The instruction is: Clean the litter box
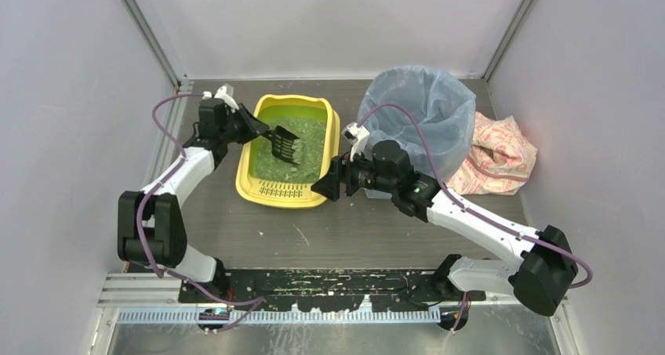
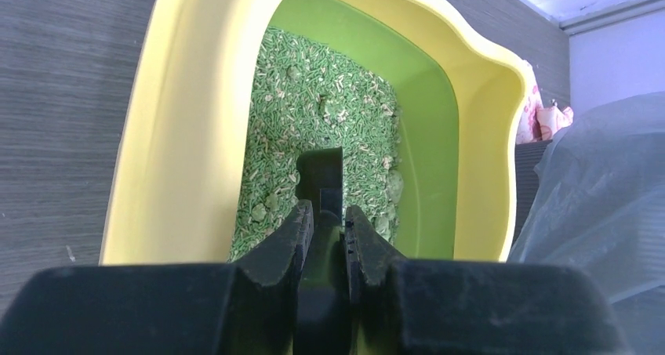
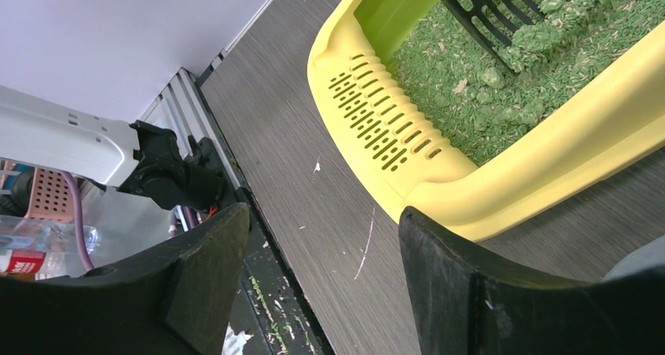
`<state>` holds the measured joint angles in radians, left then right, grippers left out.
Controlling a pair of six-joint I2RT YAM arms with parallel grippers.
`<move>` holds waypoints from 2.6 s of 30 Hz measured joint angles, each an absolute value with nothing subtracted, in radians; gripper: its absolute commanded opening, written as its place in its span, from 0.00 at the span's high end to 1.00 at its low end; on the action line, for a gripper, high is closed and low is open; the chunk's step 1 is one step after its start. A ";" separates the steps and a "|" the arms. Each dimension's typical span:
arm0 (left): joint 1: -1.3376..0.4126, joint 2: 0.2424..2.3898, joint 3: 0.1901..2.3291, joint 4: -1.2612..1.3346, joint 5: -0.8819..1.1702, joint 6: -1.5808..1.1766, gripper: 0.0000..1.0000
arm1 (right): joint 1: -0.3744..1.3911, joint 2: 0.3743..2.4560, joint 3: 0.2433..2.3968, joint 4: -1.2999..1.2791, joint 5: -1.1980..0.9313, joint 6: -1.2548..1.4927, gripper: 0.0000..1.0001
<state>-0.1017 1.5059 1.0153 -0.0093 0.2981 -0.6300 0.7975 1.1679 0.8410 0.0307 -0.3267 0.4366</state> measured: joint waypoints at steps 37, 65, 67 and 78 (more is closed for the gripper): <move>-0.059 1.474 1.007 0.072 0.362 -0.672 1.00 | 0.683 1.704 1.773 -0.046 -0.516 0.353 0.27; 0.076 1.227 0.953 0.027 0.503 -0.913 1.00 | 0.214 1.547 1.607 0.028 -0.701 0.761 0.32; 0.077 1.226 0.956 -0.019 0.506 -0.883 1.00 | 0.216 1.531 1.565 0.017 -0.702 0.763 0.32; 0.011 1.385 0.992 -0.098 0.448 -0.722 1.00 | 0.216 1.532 1.644 -0.134 -0.693 0.714 0.32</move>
<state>0.0109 1.3846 0.9916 -0.0978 0.4484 -0.7216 0.2161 1.5318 1.6436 -0.1337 -0.6926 0.7143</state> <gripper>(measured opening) 0.155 0.687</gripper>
